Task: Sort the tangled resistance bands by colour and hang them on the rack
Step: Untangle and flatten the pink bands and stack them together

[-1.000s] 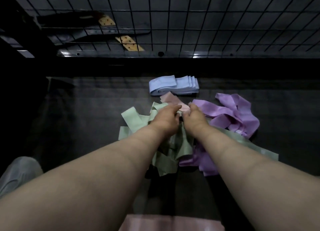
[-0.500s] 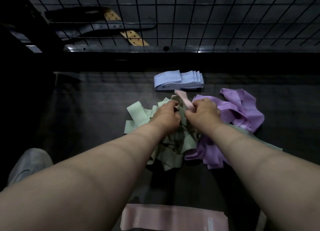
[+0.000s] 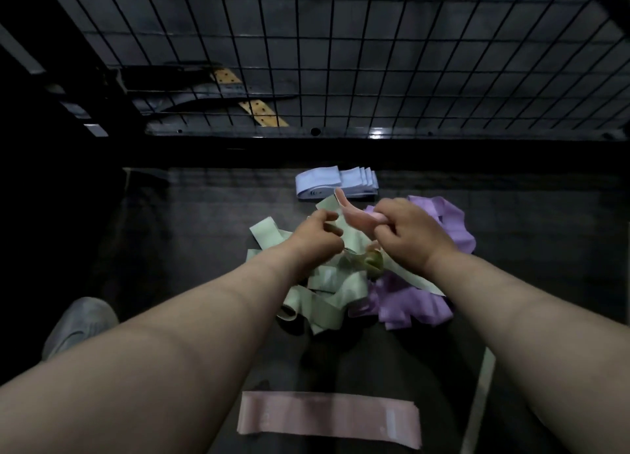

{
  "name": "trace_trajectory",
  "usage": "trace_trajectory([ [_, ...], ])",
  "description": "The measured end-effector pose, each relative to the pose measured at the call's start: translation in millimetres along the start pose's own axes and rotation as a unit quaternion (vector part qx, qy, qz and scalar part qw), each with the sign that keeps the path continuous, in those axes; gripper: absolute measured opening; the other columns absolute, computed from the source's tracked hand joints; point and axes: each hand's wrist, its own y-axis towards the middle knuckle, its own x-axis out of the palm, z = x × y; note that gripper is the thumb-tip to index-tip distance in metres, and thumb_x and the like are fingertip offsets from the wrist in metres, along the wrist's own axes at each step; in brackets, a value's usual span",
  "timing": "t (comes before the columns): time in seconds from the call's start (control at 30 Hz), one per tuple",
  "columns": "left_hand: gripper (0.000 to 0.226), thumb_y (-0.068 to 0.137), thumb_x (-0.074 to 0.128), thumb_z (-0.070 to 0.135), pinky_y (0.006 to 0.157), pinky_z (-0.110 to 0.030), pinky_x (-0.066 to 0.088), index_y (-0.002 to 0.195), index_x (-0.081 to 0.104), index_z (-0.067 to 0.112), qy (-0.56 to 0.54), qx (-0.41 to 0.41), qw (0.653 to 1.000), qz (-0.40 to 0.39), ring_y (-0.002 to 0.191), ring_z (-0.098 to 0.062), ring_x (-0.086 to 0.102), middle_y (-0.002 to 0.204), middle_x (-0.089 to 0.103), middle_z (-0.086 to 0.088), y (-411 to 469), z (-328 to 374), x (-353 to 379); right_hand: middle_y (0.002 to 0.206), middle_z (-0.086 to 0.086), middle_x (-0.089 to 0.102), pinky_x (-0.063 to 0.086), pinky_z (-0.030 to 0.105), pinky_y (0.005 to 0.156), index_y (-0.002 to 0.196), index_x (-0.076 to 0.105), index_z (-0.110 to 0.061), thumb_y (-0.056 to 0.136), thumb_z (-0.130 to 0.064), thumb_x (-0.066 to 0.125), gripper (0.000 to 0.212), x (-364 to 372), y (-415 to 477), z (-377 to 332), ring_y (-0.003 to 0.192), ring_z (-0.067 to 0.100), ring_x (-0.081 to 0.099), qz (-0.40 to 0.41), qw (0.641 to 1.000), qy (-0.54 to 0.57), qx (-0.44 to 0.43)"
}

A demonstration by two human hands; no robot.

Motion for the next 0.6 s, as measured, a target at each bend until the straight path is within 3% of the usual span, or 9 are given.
trace_trajectory([
  [0.1,0.05,0.074,0.063,0.02,0.08,-0.037,0.046,0.124,0.061,0.02,-0.202,-0.022,0.979,-0.036,0.097,-0.034,0.071,0.106,0.073,-0.007,-40.0,25.5,-8.2,0.091,-0.001,0.052,0.041,0.034,0.079,0.092,0.059,-0.021,0.081,-0.028,0.048,0.018,-26.7,-14.7,-20.8,0.091,0.021,0.051,-0.034,0.999,-0.007,-0.04],
  [0.17,0.037,0.088,0.054,0.029,0.082,-0.042,0.047,0.122,0.059,0.016,-0.305,-0.042,0.948,-0.074,0.1,-0.041,0.069,0.111,0.074,-0.016,-65.8,39.3,-16.3,0.092,-0.006,0.049,0.037,0.031,0.077,0.094,0.061,-0.022,0.085,-0.024,0.053,0.012,-43.6,-27.4,-35.5,0.091,0.017,0.05,-0.061,0.996,-0.027,-0.057],
  [0.23,0.033,0.1,0.051,0.032,0.076,-0.039,0.054,0.123,0.058,0.01,-0.322,-0.027,0.943,-0.074,0.096,-0.038,0.07,0.117,0.071,-0.02,-90.9,48.4,-25.2,0.094,-0.009,0.045,0.033,0.028,0.074,0.1,0.062,-0.022,0.085,-0.018,0.058,0.016,-60.9,-41.9,-51.7,0.091,0.014,0.048,-0.064,0.993,-0.059,-0.074],
  [0.33,0.03,0.097,0.056,-0.001,0.064,-0.033,0.061,0.127,0.055,0.001,-0.3,0.037,0.953,-0.029,0.091,-0.03,0.072,0.12,0.067,-0.026,-131.0,61.6,-36.6,0.102,-0.005,0.047,0.036,0.025,0.078,0.11,0.061,-0.021,0.079,-0.013,0.062,0.031,-85.3,-64.7,-78.1,0.095,0.014,0.05,-0.037,0.996,-0.036,-0.076],
  [0.4,0.04,0.092,0.047,-0.021,0.065,-0.029,0.061,0.125,0.056,0.0,-0.304,0.084,0.949,-0.012,0.099,-0.029,0.071,0.12,0.066,-0.025,-159.2,70.3,-46.6,0.112,-0.003,0.05,0.044,0.027,0.09,0.12,0.057,-0.02,0.075,-0.012,0.067,0.047,-98.5,-80.5,-92.3,0.105,0.016,0.054,-0.03,0.997,-0.005,-0.073],
  [0.47,0.044,0.09,0.047,-0.025,0.071,-0.027,0.06,0.126,0.057,-0.002,-0.315,0.136,0.939,0.006,0.103,-0.027,0.071,0.121,0.066,-0.023,-185.3,80.6,-58.9,0.122,-0.003,0.053,0.049,0.034,0.097,0.133,0.048,-0.026,0.072,-0.02,0.074,0.067,-107.4,-97.4,-105.5,0.111,0.017,0.056,-0.051,0.997,0.007,-0.053],
  [0.53,0.043,0.09,0.048,-0.024,0.077,-0.028,0.06,0.125,0.058,-0.001,-0.329,0.179,0.927,0.014,0.105,-0.025,0.071,0.121,0.067,-0.021,-211.4,92.9,-71.3,0.12,-0.008,0.058,0.054,0.035,0.091,0.135,0.044,-0.031,0.067,-0.027,0.081,0.077,-114.5,-115.6,-119.1,0.105,0.014,0.061,-0.075,0.996,0.042,-0.024],
  [0.6,0.042,0.091,0.047,-0.024,0.081,-0.03,0.06,0.122,0.059,0.001,-0.332,0.219,0.917,0.023,0.106,-0.026,0.071,0.119,0.068,-0.02,-237.0,102.3,-82.2,0.108,-0.008,0.064,0.058,0.031,0.078,0.122,0.056,-0.026,0.064,-0.03,0.089,0.067,-121.6,-132.2,-128.2,0.095,0.013,0.066,-0.087,0.994,0.071,-0.012],
])
